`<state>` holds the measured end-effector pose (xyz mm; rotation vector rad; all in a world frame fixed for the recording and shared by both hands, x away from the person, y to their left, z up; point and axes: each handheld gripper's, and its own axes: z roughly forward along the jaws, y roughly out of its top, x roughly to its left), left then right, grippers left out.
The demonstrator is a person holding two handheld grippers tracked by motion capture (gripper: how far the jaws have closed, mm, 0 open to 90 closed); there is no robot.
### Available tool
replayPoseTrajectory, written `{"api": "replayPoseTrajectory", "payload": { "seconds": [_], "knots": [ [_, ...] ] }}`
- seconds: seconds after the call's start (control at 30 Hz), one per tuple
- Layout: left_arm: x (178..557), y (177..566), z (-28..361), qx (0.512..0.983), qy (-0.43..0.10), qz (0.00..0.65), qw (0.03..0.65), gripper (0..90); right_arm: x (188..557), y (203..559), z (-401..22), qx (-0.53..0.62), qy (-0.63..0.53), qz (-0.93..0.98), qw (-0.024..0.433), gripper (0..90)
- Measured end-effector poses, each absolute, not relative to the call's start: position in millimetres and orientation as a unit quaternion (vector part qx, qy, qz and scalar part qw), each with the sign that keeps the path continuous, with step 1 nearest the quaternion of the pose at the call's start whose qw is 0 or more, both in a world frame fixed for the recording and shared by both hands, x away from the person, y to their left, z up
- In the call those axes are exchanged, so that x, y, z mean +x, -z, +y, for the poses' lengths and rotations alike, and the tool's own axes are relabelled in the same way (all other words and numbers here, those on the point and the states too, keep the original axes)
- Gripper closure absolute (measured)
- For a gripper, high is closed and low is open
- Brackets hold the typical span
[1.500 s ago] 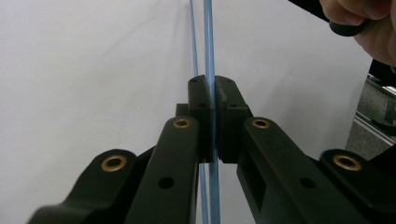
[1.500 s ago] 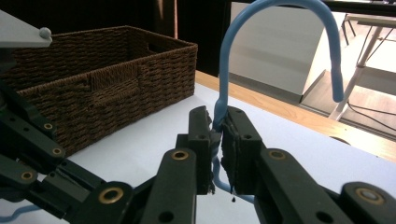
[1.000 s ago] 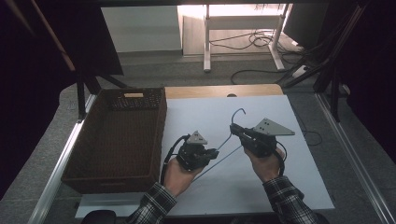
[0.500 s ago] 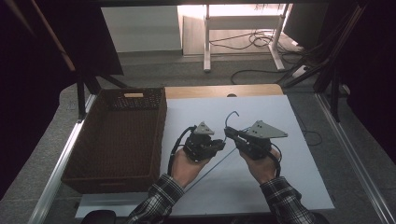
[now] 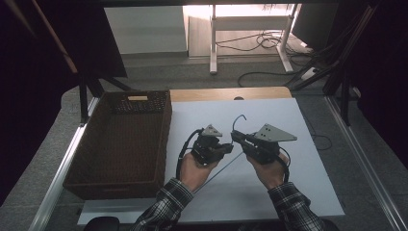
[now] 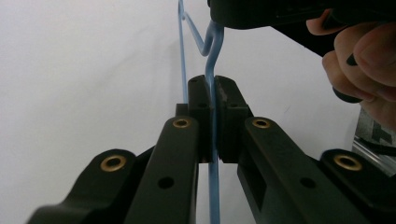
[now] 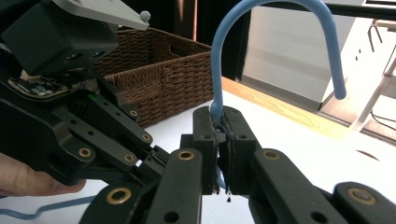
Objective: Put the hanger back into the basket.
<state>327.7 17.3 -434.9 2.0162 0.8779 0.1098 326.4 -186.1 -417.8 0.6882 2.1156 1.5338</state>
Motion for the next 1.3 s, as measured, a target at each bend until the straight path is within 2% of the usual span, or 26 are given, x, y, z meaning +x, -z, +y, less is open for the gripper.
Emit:
{"api": "replayPoseTrajectory", "payload": {
  "seconds": [0.1, 0.57, 1.07, 1.3],
  "knots": [
    [328.6, 433.0, 19.3, 0.816, -0.042, 0.356, 0.453, 87.6, 327.2, 418.3, -186.9, 0.255, -0.552, 0.763, 0.221, 77.3],
    [332.8, 414.7, 38.4, 0.812, -0.060, 0.364, 0.452, 87.6, 317.0, 409.7, -202.4, 0.266, -0.559, 0.756, 0.215, 60.6],
    [337.8, 358.0, 83.3, 0.795, -0.092, 0.381, 0.462, 87.5, 297.9, 415.2, -233.9, 0.278, -0.528, 0.774, 0.213, 45.2],
    [338.3, 327.4, 124.9, 0.791, -0.118, 0.388, 0.458, 87.5, 298.0, 421.0, -244.5, 0.290, -0.514, 0.781, 0.206, 42.5]
  ]
}}
